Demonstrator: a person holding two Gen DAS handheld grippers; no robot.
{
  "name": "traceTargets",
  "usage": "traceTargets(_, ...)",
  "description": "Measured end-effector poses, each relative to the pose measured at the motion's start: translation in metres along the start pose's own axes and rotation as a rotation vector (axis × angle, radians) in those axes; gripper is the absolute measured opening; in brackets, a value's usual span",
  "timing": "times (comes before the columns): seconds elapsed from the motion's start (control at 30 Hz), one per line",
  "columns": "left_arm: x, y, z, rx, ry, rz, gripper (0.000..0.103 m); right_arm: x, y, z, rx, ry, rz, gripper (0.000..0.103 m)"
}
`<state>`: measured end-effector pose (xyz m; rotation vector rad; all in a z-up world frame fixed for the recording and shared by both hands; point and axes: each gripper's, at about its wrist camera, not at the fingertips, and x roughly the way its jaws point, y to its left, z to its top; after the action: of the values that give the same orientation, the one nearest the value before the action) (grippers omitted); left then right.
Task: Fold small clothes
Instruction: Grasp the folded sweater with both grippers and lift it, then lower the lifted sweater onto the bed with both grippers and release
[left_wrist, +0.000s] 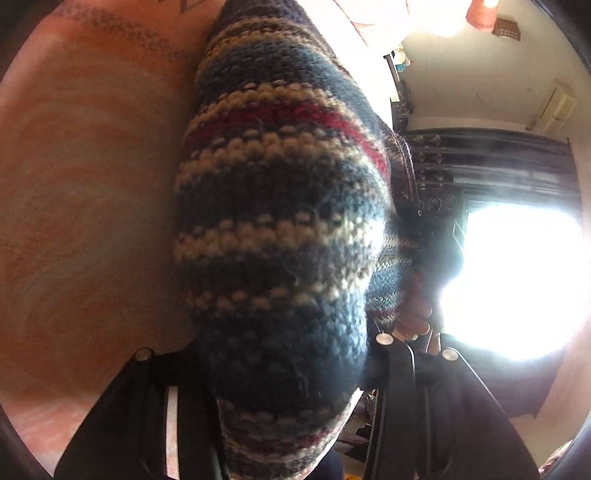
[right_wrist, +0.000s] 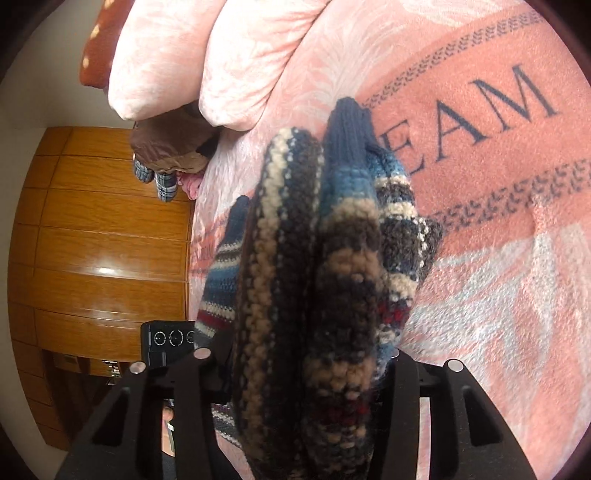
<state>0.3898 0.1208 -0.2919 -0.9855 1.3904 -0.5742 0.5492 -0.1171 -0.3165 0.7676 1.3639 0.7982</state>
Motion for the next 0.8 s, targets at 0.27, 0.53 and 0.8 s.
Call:
traceTargets(0.27, -0.064, -0.022, -0.048, 0.082, -0.005, 0.041, 0.038, 0.008, 0.055, -0.061, -0.005, -0.001, 0.063, 0.046)
traceTargets(0.53, -0.114, 0.046, -0.165, 0.016, -0.017, 0.083, 0.049, 0.087, 0.065, -0.175, -0.02, 0.133, 0.082, 0.053)
traceTargets(0.8, -0.149, 0.059, -0.207, -0.041, -0.248, 0.336, 0.086, 0.021, 0.058, -0.207, -0.021, -0.073, -0.081, 0.081)
